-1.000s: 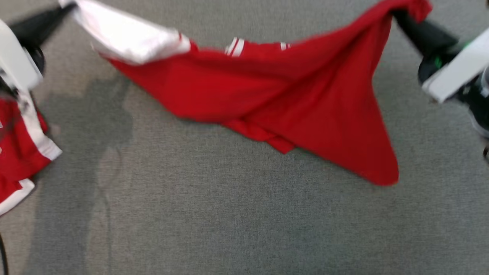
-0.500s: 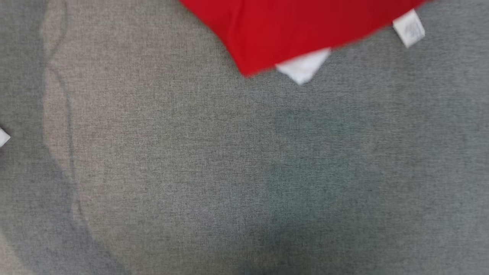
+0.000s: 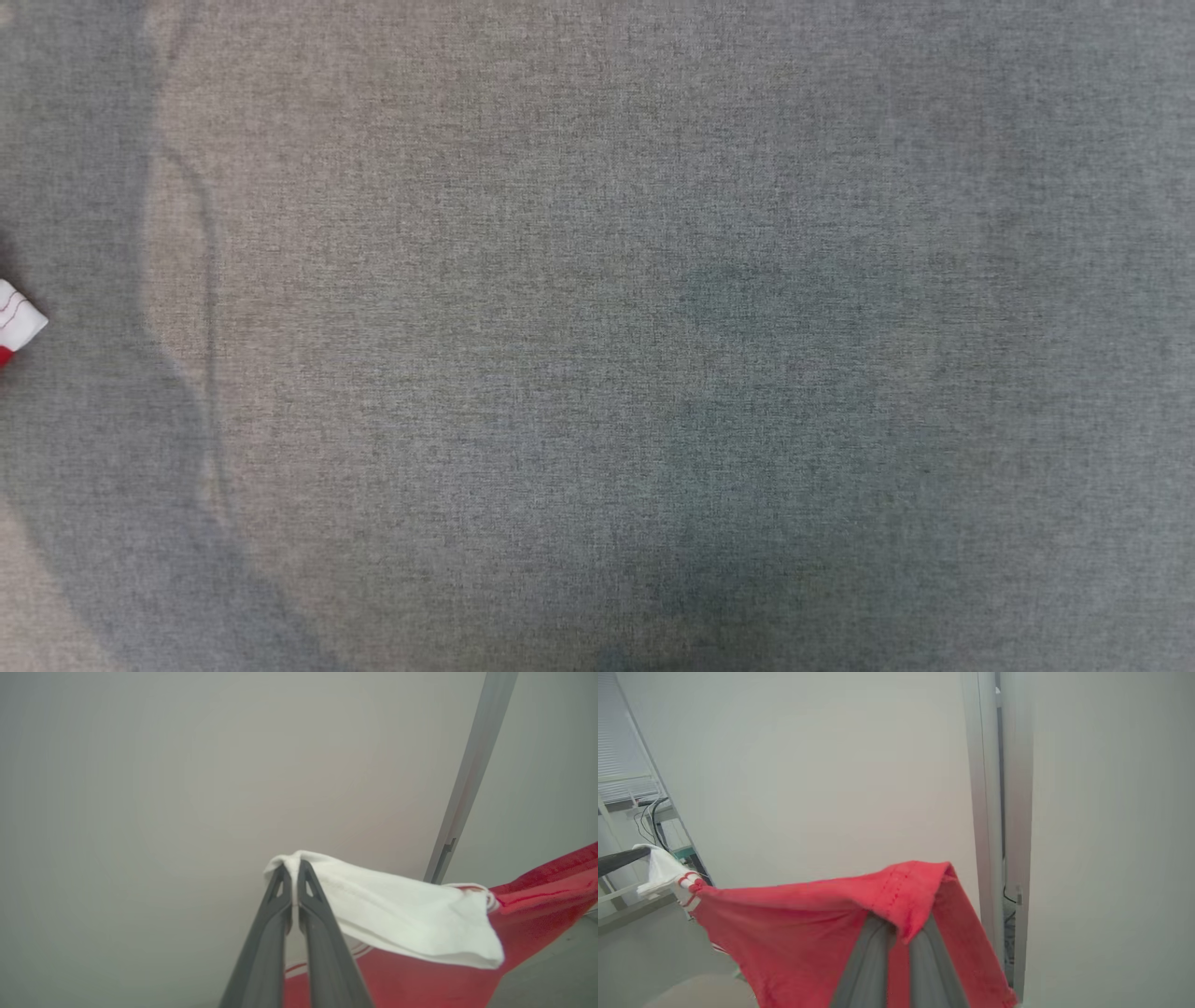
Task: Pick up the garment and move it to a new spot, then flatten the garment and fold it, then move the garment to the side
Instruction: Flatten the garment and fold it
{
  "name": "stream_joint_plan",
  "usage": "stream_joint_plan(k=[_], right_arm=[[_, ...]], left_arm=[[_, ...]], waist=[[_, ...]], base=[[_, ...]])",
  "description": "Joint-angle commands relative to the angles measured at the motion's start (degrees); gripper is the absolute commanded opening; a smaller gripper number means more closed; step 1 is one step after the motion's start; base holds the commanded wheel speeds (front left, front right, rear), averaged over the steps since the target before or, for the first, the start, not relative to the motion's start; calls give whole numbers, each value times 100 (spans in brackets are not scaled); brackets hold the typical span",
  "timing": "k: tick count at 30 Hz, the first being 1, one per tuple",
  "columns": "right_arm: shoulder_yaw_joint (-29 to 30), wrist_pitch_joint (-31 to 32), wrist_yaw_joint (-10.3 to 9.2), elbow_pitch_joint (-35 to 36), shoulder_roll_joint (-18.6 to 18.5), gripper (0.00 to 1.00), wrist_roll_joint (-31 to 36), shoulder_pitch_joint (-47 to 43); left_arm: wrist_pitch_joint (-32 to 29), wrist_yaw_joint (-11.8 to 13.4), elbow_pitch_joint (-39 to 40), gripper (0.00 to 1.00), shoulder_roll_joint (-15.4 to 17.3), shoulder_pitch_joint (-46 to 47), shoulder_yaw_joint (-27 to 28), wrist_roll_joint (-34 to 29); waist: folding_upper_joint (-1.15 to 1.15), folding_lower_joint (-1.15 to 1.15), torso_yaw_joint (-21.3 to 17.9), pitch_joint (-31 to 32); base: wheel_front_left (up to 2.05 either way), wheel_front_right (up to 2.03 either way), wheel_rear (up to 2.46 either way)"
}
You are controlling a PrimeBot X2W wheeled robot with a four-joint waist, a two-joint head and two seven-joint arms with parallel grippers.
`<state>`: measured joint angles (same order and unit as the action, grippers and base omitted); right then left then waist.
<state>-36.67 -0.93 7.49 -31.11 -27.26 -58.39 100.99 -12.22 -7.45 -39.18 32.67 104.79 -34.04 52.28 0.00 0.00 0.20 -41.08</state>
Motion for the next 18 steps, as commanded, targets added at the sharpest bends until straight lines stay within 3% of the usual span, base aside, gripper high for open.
stream_joint_plan(k=[1,9,15,18], right_arm=[[-162,63,2,-73,-72,0,-135,-220],[-914,701,2,-258,-367,0,-810,-1121],[-1344,1341,2,-290,-445,0,-1442,-1900],[-1560,1959,2,-369,-457,0,-1830,-2324]], left_arm=[[-99,-5,-43,0,103,-167,-179,153],[-1560,-5,328,0,491,-1040,-1472,1059],[-2736,-5,906,0,934,-1773,-2303,1654],[-3231,-6,1175,0,1125,-2180,-2593,1992]], waist=[[0,0,-7,31],[0,0,-15,390],[0,0,-85,1045],[0,0,-133,1464]], base=[[0,0,0],[0,0,0],[0,0,0],[0,0,0]])
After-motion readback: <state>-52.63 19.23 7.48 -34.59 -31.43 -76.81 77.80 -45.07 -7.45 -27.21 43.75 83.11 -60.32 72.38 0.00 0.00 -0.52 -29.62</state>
